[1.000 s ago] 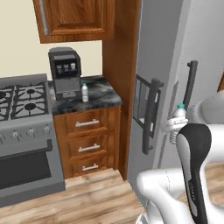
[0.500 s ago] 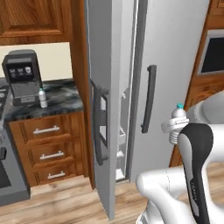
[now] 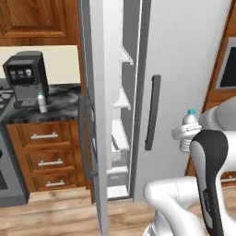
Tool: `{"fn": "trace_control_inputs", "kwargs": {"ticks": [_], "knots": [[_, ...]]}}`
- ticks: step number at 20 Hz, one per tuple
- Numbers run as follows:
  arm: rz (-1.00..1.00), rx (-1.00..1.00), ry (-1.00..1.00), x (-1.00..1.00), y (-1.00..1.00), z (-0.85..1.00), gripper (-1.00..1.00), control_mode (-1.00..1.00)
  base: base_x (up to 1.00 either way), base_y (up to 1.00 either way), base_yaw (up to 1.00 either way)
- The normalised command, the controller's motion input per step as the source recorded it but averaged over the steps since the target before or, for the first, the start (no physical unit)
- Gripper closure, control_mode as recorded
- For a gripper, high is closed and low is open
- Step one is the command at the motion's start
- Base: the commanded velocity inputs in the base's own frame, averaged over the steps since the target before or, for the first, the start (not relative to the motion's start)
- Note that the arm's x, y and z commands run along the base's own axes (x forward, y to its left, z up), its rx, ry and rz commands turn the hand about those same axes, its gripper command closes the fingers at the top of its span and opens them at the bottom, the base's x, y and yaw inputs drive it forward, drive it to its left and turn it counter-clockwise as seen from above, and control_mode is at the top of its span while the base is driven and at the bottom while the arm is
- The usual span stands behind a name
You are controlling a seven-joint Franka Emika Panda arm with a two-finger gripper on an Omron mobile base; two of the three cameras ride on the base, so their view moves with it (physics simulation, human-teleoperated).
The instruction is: Take the bottled waters from the counter and place them in the freezer to freeze. Close the freezer door after placing the bottles.
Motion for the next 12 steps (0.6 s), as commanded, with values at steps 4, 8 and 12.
{"fn": "trace_control_inputs", "kwargs": {"ticks": [4, 8, 12], "knots": [[0.0, 0.0, 0.0, 0.0, 0.0, 0.0, 1.0, 1.0, 0.68, -0.12, 0.4], [0.0, 0.0, 0.0, 0.0, 0.0, 0.0, 1.0, 1.0, 0.55, -0.12, 0.3], [0.0, 0.0, 0.0, 0.0, 0.0, 0.0, 1.0, 1.0, 0.13, -0.4, 0.13]]}}
